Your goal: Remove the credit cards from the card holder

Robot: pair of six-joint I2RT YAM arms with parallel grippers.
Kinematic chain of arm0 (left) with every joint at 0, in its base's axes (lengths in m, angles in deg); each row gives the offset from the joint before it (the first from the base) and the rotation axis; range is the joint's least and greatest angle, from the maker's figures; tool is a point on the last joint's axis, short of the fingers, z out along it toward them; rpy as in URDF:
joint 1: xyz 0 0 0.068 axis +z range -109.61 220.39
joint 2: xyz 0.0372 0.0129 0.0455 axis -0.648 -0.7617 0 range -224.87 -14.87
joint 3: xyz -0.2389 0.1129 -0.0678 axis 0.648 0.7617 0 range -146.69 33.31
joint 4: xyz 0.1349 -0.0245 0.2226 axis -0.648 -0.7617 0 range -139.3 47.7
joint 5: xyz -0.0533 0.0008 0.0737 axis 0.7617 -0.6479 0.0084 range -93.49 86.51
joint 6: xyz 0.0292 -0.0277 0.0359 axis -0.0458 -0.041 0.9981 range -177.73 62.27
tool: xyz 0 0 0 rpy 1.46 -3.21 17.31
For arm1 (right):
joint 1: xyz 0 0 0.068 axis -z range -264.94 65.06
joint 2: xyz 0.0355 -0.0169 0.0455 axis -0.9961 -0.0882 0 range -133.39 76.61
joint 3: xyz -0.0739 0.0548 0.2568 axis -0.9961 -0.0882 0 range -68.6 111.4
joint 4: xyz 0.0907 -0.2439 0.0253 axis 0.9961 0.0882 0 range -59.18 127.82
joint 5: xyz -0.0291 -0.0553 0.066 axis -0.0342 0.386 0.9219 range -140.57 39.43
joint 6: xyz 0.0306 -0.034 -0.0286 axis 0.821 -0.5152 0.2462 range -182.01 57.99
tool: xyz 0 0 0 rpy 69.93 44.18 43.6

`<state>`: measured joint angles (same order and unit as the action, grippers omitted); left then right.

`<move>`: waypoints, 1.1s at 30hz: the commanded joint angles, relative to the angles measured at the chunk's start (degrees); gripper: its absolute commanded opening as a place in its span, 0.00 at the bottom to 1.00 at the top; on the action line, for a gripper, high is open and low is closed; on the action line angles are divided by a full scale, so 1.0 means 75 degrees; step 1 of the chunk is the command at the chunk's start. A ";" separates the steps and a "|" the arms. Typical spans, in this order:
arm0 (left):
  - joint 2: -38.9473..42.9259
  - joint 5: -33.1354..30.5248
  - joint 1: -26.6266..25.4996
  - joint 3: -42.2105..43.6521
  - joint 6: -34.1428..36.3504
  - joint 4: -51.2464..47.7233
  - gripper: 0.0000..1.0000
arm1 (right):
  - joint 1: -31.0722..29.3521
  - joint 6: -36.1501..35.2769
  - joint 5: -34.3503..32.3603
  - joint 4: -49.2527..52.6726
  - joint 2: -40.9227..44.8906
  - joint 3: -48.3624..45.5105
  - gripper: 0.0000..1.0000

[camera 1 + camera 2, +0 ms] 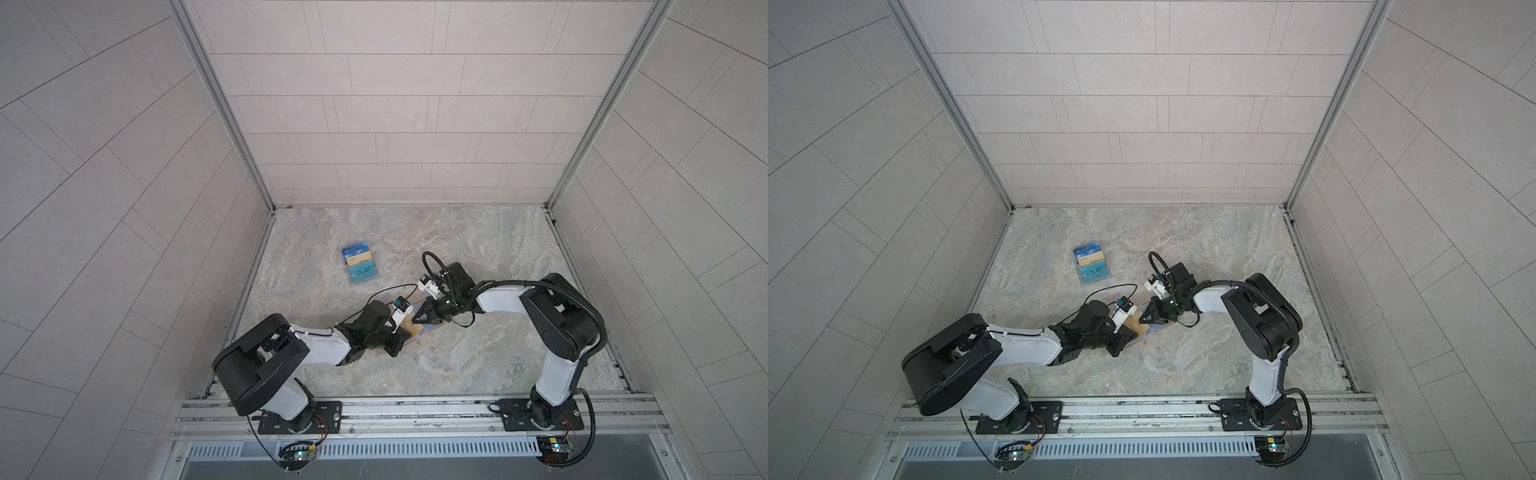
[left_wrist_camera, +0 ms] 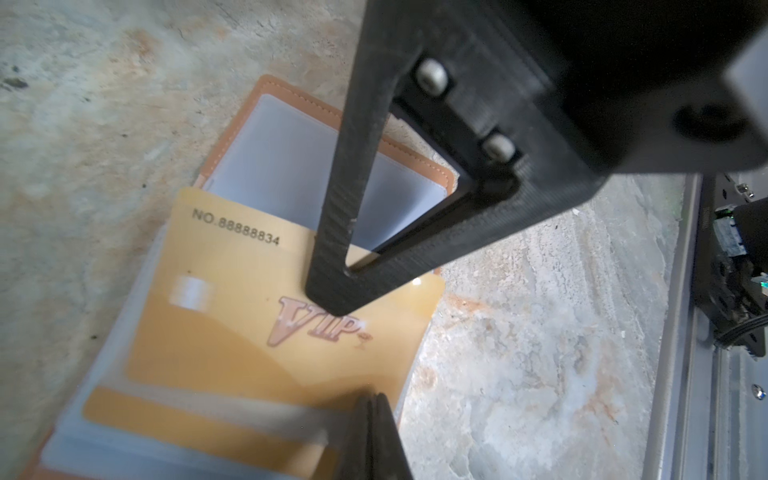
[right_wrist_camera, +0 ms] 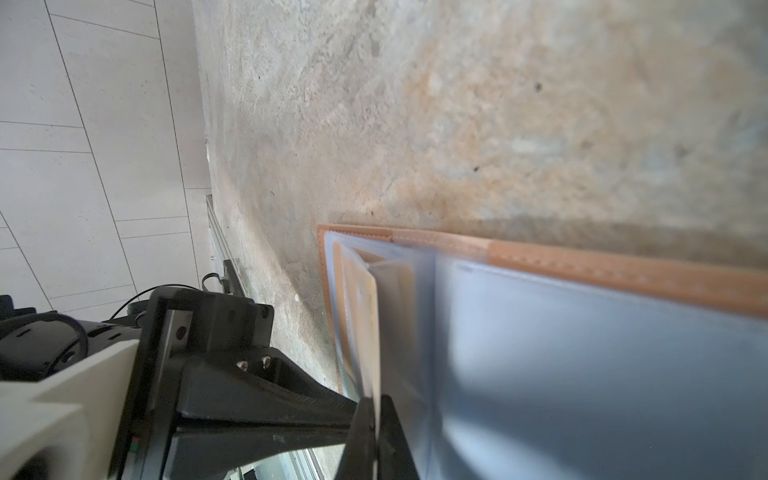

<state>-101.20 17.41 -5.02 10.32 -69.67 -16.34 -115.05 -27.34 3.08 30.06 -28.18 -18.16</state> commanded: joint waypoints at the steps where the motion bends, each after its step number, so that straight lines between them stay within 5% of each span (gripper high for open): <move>1: -0.0311 -0.0339 -0.0039 0.0133 0.0071 -0.0802 0.00 | 0.0121 -0.0355 -0.0251 0.0676 0.0190 0.0142 0.00; 14: -0.0508 -0.0355 -0.0038 0.0187 -0.0048 -0.0546 0.00 | 0.0393 -0.0697 -0.0392 0.0777 0.0377 -0.0180 0.00; 33: -0.0648 -0.0350 -0.0039 0.0154 -0.0142 -0.0437 0.00 | 0.0591 -0.0192 -0.0200 -0.0318 0.0722 -0.0941 0.16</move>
<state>-103.82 17.22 -5.28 10.28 -70.59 -11.93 -111.07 -29.74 1.71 29.30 -24.10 -24.15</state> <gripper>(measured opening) 0.052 0.163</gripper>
